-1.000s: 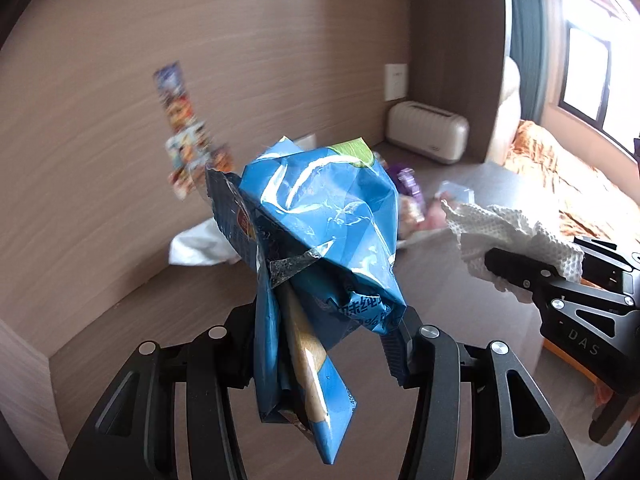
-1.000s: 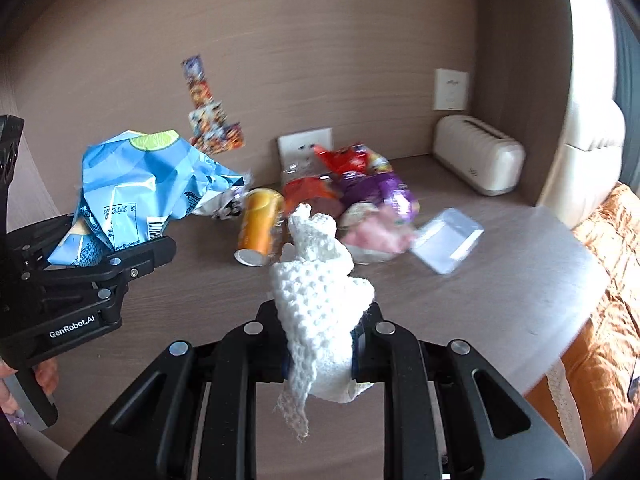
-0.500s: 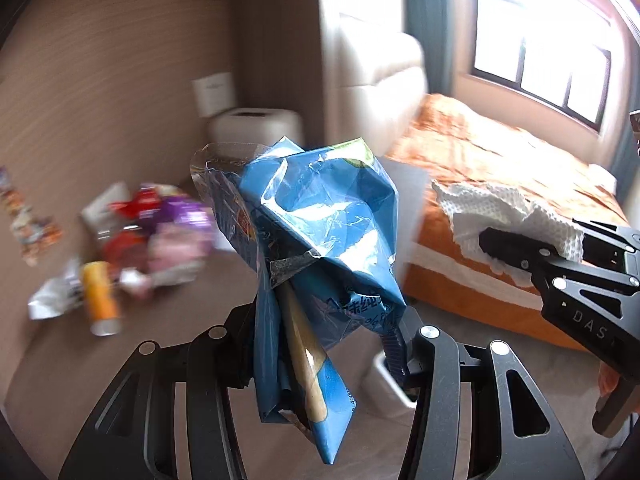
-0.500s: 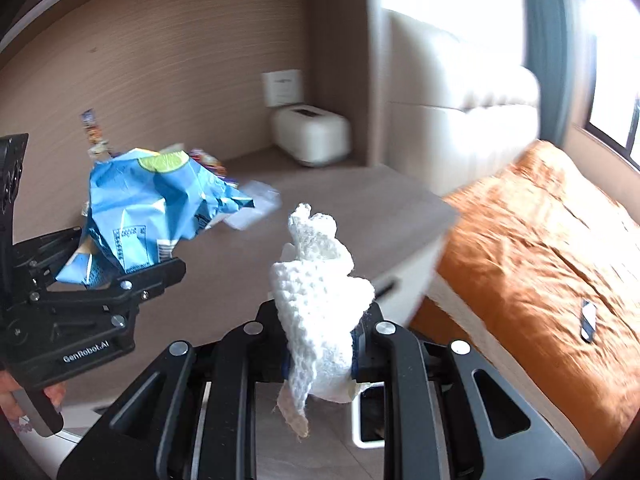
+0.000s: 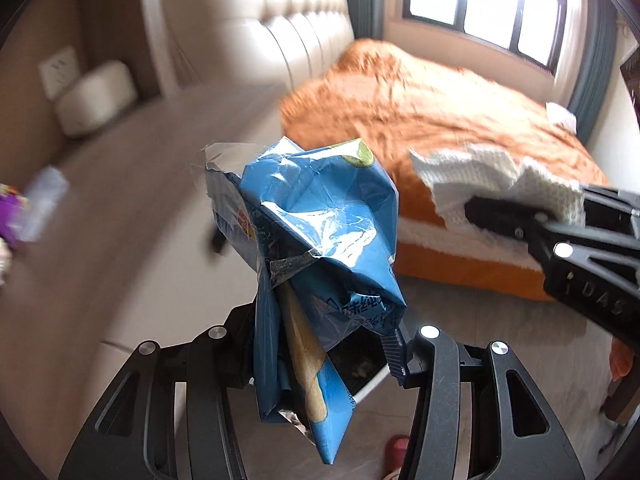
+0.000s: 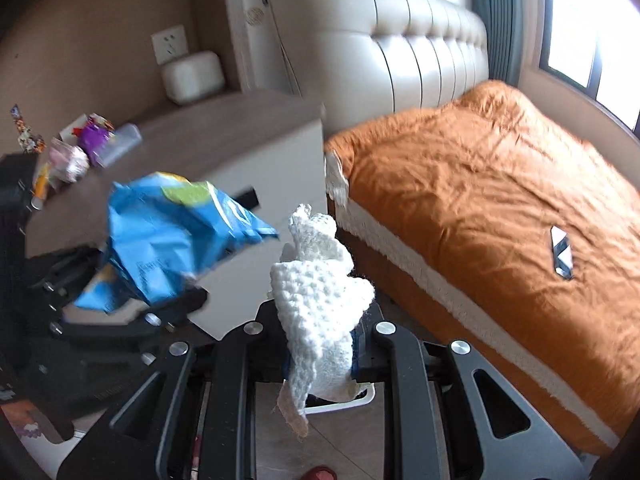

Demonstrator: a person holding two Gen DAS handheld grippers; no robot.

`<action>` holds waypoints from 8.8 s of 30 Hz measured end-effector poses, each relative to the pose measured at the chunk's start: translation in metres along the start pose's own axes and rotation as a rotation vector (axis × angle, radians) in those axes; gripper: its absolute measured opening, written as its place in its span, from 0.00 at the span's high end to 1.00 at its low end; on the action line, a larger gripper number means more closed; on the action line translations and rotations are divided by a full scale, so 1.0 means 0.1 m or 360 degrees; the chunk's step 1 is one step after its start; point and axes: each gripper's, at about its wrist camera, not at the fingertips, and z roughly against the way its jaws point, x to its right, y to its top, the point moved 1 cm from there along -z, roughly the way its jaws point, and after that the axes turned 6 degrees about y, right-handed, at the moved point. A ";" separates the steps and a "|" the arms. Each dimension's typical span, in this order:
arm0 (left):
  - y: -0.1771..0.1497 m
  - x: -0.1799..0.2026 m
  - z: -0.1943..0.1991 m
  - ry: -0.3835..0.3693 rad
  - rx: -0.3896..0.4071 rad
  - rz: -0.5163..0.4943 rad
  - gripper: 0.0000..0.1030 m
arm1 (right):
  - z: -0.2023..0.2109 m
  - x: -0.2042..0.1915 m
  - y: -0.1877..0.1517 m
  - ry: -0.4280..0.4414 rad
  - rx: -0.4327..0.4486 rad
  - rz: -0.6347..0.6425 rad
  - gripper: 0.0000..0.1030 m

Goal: Collect trash
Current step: 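Carry the chip bag and tissue to the bin and open both tools, then raise both open tools from the bin back toward the desk, then grasp the orange juice cup with left tool while right tool grasps the pink wrapper, then carry the juice cup and pink wrapper to the white bin and open both tools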

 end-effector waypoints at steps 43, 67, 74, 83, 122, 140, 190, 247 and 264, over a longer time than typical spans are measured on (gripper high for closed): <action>-2.01 0.21 -3.21 -0.0143 -0.0373 0.0128 0.04 | -3.18 0.52 -1.99 0.0013 -0.0307 0.0129 0.03; -0.56 -0.53 -0.07 0.0024 0.0029 0.0282 0.04 | -0.37 -0.46 -0.17 0.0004 0.0148 0.0148 0.03; -0.27 -1.03 0.86 0.0106 0.0147 0.0397 0.04 | 0.22 -0.98 0.38 0.0102 0.0318 0.0193 0.03; -0.18 -1.90 1.76 0.0332 0.0298 0.0492 0.04 | 0.58 -1.82 0.91 0.0231 0.0471 0.0341 0.03; -0.83 -4.48 2.16 0.0752 0.0262 0.0751 0.04 | -0.36 -4.14 1.12 0.0313 0.0263 0.0420 0.03; -0.68 -4.89 1.26 0.0740 0.0142 0.0862 0.04 | -1.37 -3.96 1.29 0.0327 0.0040 0.0151 0.04; -0.65 -4.74 1.13 0.0628 0.0035 0.0790 0.62 | -1.11 -3.79 1.46 0.0673 0.0062 -0.0012 0.92; 0.06 -0.75 0.83 0.0060 0.0129 0.0303 0.61 | 0.52 -0.71 0.37 -0.0002 0.0244 -0.0187 0.92; -0.57 0.15 -1.14 -0.0041 -0.0079 0.0140 0.61 | -0.89 0.47 -0.68 -0.0200 0.0001 -0.0135 0.92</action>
